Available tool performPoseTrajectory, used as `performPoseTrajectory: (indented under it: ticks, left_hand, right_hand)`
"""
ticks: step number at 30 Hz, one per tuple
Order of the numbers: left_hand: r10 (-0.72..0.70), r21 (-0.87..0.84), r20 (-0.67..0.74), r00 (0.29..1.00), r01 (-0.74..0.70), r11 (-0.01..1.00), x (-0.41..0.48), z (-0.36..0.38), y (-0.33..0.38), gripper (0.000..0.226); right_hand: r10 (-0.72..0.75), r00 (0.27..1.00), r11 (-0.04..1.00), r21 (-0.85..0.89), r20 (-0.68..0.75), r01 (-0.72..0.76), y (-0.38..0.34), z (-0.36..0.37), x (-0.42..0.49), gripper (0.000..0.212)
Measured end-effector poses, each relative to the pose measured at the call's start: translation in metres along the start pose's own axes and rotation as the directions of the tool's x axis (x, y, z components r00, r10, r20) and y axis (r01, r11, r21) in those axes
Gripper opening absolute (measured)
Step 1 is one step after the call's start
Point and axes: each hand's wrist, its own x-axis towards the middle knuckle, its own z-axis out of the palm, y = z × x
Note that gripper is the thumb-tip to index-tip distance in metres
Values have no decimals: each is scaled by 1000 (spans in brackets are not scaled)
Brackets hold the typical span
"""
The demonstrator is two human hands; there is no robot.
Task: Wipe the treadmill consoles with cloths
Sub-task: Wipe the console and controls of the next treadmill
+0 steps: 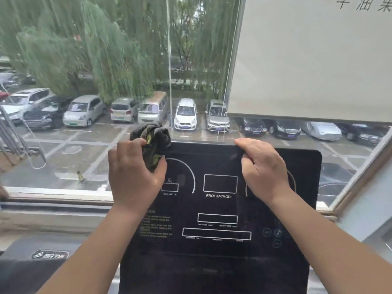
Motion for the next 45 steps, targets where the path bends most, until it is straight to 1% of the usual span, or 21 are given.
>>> performPoseTrajectory:
  ticks: [3, 6, 9, 12, 14, 16, 18, 22, 24, 26, 28, 29, 30, 31, 33, 35, 38, 40, 42, 43, 45]
  left_hand:
    - [-32, -17, -35, 999, 31, 999, -18, 7, 8, 51]
    - [-6, -59, 31, 999, 7, 998, -61, 14, 17, 50]
    - [194, -95, 179, 964, -180, 979, -107, 11, 12, 47]
    - [440, -114, 306, 844, -427, 897, -96, 0, -6, 42]
    - [360, -67, 226, 905, -355, 933, -60, -8, -16, 43]
    - [101, -39, 113, 988, -98, 994, -19, -13, -21, 48]
    - [-65, -20, 46, 997, 66, 998, 2, -9, -20, 50]
    - [-51, -29, 48, 998, 52, 998, -46, 14, -10, 54]
    - [0, -28, 122, 993, 3, 1000, -97, 14, -11, 56]
    - [162, -54, 226, 961, -154, 987, -134, 7, -20, 55]
    - [354, -119, 318, 880, -333, 935, -135, -1, -34, 50]
    - [406, -136, 334, 851, -382, 914, -124, -4, -41, 46]
    - [406, -136, 321, 856, -383, 914, -109, -7, -47, 43]
    - [337, -118, 285, 897, -316, 941, -89, -11, -49, 41]
    - [68, -86, 171, 983, -54, 995, -44, -15, -48, 43]
    - [-146, -82, 65, 987, 151, 985, -4, -14, -38, 47]
    - [-244, -76, 14, 970, 244, 967, 7, -1, 1, 47]
    - [-153, -54, 58, 986, 156, 986, -21, 11, 32, 43]
    - [69, -67, 155, 986, -60, 996, -57, 21, 56, 38]
    - [228, -108, 221, 948, -209, 972, -72, 24, 63, 36]
    - [492, -196, 336, 803, -451, 871, -82, 25, 63, 34]
  right_hand:
    - [53, 997, 996, 68, -64, -48, -1, 9, 0, 51]
    - [34, 995, 997, 79, -92, -27, 0, 15, -1, 50]
    - [17, 992, 998, 67, -126, -9, -2, 18, -3, 46]
    - [11, 988, 998, 64, -153, -1, -3, 16, -5, 42]
    - [10, 988, 998, 55, -153, -1, -3, 16, -5, 42]
    - [21, 987, 999, 51, -157, -13, -5, 17, -5, 42]
    - [26, 984, 999, 47, -175, -18, -7, 19, -3, 41]
    - [10, 980, 999, 34, -197, -3, -8, 20, -4, 42]
    - [0, 979, 1000, 19, -203, 4, -6, 20, -4, 41]
    - [3, 979, 1000, 3, -204, -2, -7, 21, -5, 41]
    - [3, 979, 1000, -24, -206, -8, -8, 23, -5, 41]
    - [1, 978, 999, -35, -208, -9, -8, 23, -5, 41]
    - [-3, 978, 999, -43, -209, -6, -9, 23, -5, 40]
    - [-10, 977, 999, -47, -212, 0, -11, 23, -5, 40]
    - [-27, 975, 999, -49, -221, 16, -12, 22, -6, 39]
    - [-40, 973, 998, -54, -226, 29, -13, 22, -5, 38]
    - [-35, 970, 998, -58, -240, 21, -14, 22, -5, 37]
    - [-34, 968, 998, -68, -249, 18, -14, 23, -5, 36]
    - [-41, 970, 996, -81, -239, 22, -13, 24, -5, 37]
    - [-46, 973, 996, -88, -228, 27, -12, 24, -4, 38]
    - [-56, 979, 994, -99, -197, 37, -8, 23, -3, 40]
